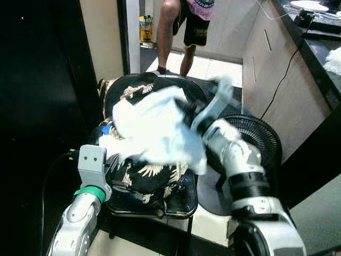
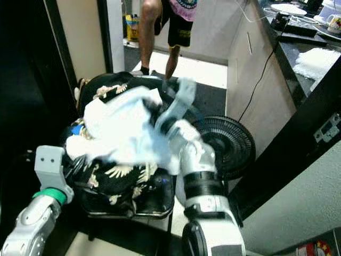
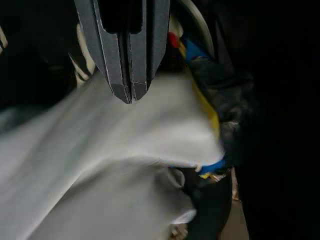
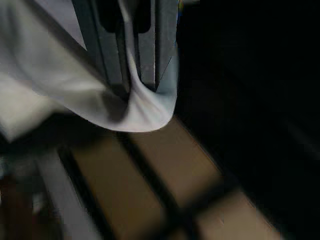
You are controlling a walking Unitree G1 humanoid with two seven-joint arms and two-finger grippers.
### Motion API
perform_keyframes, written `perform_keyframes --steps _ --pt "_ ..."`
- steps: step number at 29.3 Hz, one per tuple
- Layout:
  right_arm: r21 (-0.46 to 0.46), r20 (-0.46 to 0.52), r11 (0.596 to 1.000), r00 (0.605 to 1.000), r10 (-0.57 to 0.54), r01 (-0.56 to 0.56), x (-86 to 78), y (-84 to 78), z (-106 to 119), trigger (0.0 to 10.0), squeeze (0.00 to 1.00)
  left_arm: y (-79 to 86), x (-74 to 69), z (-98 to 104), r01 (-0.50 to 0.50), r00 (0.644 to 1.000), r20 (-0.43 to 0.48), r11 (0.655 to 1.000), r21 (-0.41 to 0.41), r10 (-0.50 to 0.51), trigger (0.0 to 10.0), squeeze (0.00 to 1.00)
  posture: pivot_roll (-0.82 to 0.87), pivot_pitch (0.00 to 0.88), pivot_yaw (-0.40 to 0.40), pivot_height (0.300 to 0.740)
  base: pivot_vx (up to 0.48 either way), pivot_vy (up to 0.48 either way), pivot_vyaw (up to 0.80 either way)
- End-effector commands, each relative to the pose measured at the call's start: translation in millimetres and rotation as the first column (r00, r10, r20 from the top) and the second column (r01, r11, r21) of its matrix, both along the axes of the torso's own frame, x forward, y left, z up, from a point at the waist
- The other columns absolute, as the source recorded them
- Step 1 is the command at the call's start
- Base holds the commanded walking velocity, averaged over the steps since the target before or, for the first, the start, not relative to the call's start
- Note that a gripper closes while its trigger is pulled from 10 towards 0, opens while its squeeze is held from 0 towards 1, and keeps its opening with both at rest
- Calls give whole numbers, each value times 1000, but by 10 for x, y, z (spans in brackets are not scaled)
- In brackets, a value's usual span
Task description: Clothes washing
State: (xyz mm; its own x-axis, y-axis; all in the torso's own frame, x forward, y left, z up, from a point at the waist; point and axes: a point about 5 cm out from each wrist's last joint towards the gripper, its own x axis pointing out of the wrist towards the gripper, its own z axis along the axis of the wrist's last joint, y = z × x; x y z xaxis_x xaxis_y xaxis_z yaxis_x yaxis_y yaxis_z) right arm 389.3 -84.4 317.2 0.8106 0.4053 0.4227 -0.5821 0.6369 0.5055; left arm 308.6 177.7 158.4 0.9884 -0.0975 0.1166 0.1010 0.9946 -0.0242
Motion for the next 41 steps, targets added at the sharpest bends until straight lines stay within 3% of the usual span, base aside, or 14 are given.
perform_keyframes --steps 1,2,3,5,7,8,10,11,12,14,19,24,38,41 --pt "230 170 971 979 -111 70 -105 -348 493 0 0 36 -23 3 -20 1000 11 1000 -22 20 10000 0 3 59 3 740 0 0 0" --pt "230 170 971 979 -111 70 -105 -348 493 0 0 36 -23 3 -20 1000 11 1000 -22 20 10000 0 3 59 3 740 0 0 0" --pt "320 232 943 957 -177 97 -177 -553 699 0 0 40 -32 15 -23 1000 17 999 -27 23 10000 0 3 59 3 740 0 0 0" --pt "259 243 943 931 -272 208 -218 -798 753 0 0 35 -40 68 -23 999 32 999 -37 24 10000 0 3 55 8 740 0 0 0" --pt "259 243 943 931 -272 208 -218 -798 753 0 0 35 -40 68 -23 999 32 999 -37 24 10000 0 3 55 8 740 0 0 0" --pt "154 205 946 928 -312 285 -176 -825 654 0 0 35 -37 91 -25 999 35 999 -41 27 10000 0 0 53 12 740 0 0 0" --pt "154 205 946 928 -312 285 -176 -825 654 0 0 35 -37 91 -25 999 35 999 -41 27 10000 0 0 53 12 740 0 0 0" --pt "38 151 943 931 -333 331 -129 -801 502 10000 0 37 -25 106 -33 999 28 999 -42 34 10000 0 0 50 15 740 0 0 0" --pt "-47 139 933 927 -348 358 -128 -739 363 10000 0 34 -2 132 -40 999 16 998 -51 41 10000 0 4 48 16 740 0 0 0" --pt "-120 129 922 927 -353 367 -134 -670 229 10000 0 23 17 185 -41 999 17 998 -53 42 10000 0 3 48 18 740 0 0 0" --pt "-176 132 911 926 -353 372 -172 -579 85 10000 0 7 46 291 -44 998 33 997 -55 46 10000 0 2 47 17 740 0 0 -480" --pt "-188 119 912 931 -346 364 -193 -512 -5 10000 0 -7 73 449 -51 996 74 997 -64 56 10000 0 4 45 15 740 0 0 -800" --pt "-189 114 901 920 -374 390 -218 -524 16 10000 0 -11 56 476 -56 996 71 997 -59 60 10000 0 4 44 13 740 0 0 -800" --pt "-189 120 895 914 -388 404 -233 -536 30 10000 0 -52 46 498 -33 996 80 999 -16 34 10000 0 5 42 12 740 0 0 -800"
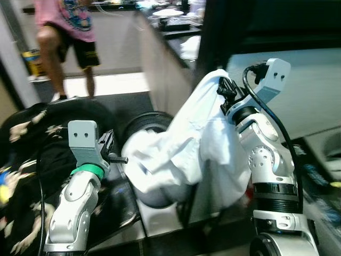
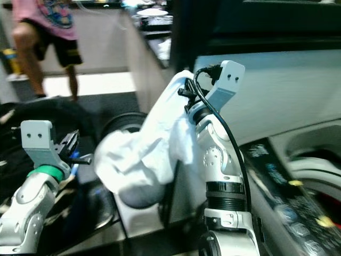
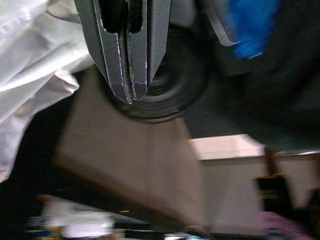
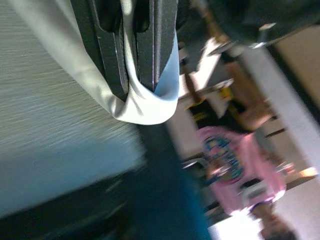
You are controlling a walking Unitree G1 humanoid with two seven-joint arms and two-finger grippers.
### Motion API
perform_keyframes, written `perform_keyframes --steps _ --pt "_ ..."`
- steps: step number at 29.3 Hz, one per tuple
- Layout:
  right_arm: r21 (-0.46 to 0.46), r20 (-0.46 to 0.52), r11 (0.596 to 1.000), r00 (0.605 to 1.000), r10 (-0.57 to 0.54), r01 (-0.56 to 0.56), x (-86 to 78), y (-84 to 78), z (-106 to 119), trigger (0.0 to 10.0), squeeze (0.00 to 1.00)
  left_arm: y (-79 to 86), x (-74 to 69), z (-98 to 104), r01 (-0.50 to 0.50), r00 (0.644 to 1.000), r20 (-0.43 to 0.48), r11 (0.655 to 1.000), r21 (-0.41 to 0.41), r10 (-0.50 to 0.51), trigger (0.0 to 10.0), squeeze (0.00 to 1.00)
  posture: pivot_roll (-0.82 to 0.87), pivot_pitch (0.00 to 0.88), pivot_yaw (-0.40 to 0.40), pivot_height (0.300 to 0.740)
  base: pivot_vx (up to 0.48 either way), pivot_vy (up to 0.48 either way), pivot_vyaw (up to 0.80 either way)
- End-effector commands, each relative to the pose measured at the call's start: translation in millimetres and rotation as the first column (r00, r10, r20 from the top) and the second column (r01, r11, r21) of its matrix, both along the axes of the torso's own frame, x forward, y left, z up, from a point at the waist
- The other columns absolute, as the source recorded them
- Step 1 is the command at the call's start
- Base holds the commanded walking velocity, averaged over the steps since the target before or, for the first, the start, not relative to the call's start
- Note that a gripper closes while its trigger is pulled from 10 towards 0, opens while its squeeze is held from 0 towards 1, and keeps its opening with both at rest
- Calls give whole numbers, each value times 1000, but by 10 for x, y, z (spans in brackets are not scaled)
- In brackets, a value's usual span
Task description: Clothes washing
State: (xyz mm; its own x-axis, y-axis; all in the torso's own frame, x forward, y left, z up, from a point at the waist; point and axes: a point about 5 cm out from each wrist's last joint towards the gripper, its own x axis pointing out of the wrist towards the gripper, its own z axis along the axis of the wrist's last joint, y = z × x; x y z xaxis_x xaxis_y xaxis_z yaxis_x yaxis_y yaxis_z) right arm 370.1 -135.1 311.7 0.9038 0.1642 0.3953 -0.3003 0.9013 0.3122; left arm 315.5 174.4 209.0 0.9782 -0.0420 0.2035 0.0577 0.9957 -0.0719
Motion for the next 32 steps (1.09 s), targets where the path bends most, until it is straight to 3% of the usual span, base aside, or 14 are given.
perform_keyframes --steps 1,3,10,19,25,32 --pt "4 41 1000 999 -23 23 -41 -28 85 10000 0 -19 -24 -8 13 1000 -5 999 40 -13 10000 0 5 42 12 740 0 0 -800" --pt "4 47 999 998 -33 33 -42 -29 109 10000 0 -83 -36 1 59 998 3 996 74 -59 10000 0 6 41 11 740 0 0 -800" --pt "4 50 999 998 -37 37 -37 -22 126 10000 0 -123 -41 -4 84 996 0 993 80 -84 10000 0 5 39 10 740 0 0 -800" --pt "-7 80 998 995 -58 59 -36 -20 242 10000 0 -87 -36 36 51 999 12 994 92 -53 10000 0 2 37 9 740 0 0 -800" --pt "-169 138 973 981 -136 159 -68 -42 297 10000 0 -11 -34 109 12 1000 24 994 108 -15 10000 0 6 40 7 740 0 0 -800" --pt "-229 168 951 970 -174 210 -69 -46 273 10000 0 2 -46 202 5 999 49 993 121 -11 10000 0 11 38 5 740 0 0 -800"
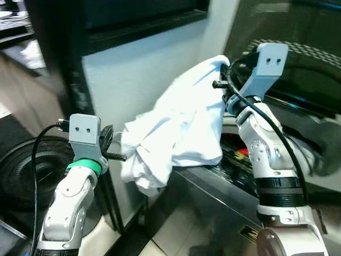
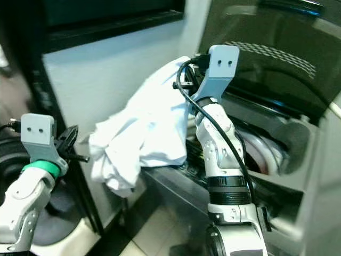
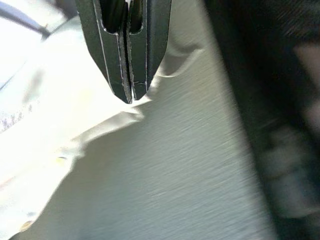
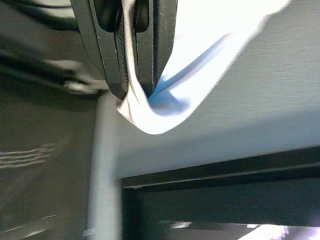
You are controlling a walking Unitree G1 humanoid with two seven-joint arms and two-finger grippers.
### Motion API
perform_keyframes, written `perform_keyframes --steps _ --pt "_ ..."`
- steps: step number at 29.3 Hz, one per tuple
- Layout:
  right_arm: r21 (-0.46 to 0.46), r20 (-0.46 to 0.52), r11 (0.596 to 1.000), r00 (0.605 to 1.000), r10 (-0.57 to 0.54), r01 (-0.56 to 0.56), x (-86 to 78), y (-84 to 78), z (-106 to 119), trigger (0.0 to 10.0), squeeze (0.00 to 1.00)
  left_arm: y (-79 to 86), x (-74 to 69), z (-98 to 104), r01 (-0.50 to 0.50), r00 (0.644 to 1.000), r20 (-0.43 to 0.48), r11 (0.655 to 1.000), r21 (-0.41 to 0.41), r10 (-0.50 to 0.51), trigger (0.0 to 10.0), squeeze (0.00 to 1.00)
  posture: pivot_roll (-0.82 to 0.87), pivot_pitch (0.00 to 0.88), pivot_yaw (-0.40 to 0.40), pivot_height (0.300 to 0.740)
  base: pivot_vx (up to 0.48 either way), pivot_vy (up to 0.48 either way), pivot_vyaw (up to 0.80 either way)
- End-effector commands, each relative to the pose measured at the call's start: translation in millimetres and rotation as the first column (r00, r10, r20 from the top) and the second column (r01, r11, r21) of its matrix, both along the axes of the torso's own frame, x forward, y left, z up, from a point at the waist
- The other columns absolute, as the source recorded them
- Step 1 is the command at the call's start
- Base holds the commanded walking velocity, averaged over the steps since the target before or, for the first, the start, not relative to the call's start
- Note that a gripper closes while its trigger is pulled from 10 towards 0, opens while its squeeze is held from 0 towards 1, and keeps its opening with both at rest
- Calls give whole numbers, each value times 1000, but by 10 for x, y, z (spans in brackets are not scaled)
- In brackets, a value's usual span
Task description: Clothes washing
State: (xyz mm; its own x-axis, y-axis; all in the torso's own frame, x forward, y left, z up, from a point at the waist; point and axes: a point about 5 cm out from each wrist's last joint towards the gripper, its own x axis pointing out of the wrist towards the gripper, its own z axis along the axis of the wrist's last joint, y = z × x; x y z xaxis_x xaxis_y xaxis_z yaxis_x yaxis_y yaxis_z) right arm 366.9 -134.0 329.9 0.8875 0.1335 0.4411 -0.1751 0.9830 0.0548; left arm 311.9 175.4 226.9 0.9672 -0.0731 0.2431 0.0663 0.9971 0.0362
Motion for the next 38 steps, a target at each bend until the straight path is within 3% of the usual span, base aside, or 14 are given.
perform_keyframes --steps 1,4,18,38 --pt "-45 67 998 997 -47 50 -35 -47 70 10000 0 3 -11 54 3 1000 10 1000 22 -3 10000 0 11 36 5 740 0 0 -800" --pt "-109 61 993 998 -36 43 -34 -23 24 10000 0 40 -11 103 8 1000 18 999 38 -9 10000 0 11 31 5 740 0 0 -800" --pt "-113 23 993 1000 -19 22 -22 0 -26 10000 0 115 -52 360 -24 994 106 997 70 16 10000 0 13 20 -4 740 0 0 -800" --pt "-104 22 995 1000 -6 8 8 67 6 10000 0 154 -79 401 -29 994 108 999 33 26 10000 0 19 33 -12 740 0 0 -800"
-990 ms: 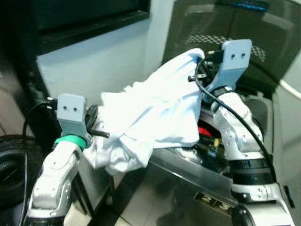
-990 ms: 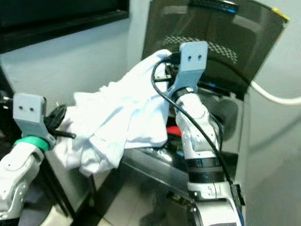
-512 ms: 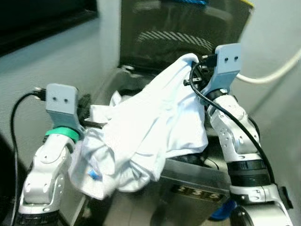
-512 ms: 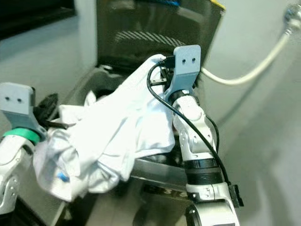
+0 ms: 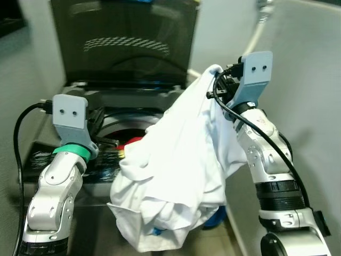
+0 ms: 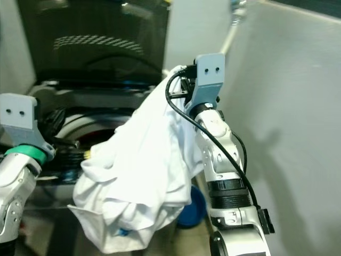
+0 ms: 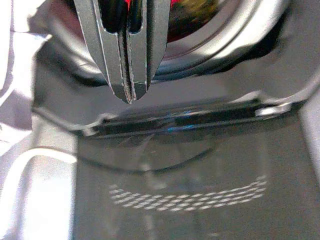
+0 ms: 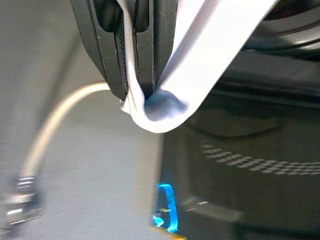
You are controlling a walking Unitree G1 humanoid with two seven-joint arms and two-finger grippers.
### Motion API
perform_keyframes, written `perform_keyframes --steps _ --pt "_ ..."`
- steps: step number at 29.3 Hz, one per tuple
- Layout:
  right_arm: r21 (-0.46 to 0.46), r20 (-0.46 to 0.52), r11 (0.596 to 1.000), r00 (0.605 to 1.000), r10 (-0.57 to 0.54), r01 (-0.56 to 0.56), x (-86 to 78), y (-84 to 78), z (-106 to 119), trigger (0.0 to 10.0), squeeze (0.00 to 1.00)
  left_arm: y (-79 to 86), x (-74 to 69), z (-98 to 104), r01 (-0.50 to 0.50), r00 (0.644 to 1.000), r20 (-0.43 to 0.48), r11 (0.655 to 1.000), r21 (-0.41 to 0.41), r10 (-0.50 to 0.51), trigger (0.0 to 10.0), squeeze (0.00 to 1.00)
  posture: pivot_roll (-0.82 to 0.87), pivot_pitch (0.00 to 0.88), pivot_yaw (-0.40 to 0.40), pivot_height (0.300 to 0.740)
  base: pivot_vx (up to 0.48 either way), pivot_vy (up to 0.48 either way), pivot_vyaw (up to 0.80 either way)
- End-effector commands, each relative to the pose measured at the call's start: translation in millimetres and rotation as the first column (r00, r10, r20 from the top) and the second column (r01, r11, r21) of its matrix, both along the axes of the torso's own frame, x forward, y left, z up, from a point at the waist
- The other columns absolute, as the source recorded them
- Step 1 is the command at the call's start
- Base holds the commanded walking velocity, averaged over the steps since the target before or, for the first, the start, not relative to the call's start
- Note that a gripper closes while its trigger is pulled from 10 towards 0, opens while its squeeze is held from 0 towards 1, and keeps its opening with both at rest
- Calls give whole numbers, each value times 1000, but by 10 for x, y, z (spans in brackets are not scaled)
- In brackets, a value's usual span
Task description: Clothes washing
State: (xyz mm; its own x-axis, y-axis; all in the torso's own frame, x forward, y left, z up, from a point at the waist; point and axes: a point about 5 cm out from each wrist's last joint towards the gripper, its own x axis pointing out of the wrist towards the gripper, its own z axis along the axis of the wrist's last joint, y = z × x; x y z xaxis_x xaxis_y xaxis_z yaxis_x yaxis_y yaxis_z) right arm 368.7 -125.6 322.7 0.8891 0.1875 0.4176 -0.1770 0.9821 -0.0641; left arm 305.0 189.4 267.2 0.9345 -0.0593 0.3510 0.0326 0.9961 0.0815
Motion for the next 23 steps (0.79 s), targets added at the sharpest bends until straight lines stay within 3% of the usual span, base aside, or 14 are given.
perform_keyframes --steps 1,6,9,19,23 --pt "19 26 1000 1000 -7 6 -7 -12 79 10000 0 15 -11 -2 -1 1000 -9 1000 -7 1 10000 0 20 34 -12 740 0 0 -800" --pt "22 24 1000 1000 -1 1 -4 6 75 10000 0 14 -15 -6 3 1000 -13 1000 -12 -3 10000 0 19 36 -11 740 0 0 -800" --pt "34 32 999 999 6 -7 -7 18 87 10000 0 14 -14 -1 8 1000 -14 1000 -21 -8 10000 0 20 37 -11 740 0 380 -800" --pt "64 37 996 998 51 -53 -20 57 116 10000 0 8 -18 8 11 1000 -10 1000 -23 -11 10000 0 21 36 -14 740 0 480 0" --pt "60 32 996 997 68 -70 -17 86 112 10000 0 9 -30 11 8 1000 -5 1000 -17 -8 10000 0 21 38 -18 740 0 0 0"
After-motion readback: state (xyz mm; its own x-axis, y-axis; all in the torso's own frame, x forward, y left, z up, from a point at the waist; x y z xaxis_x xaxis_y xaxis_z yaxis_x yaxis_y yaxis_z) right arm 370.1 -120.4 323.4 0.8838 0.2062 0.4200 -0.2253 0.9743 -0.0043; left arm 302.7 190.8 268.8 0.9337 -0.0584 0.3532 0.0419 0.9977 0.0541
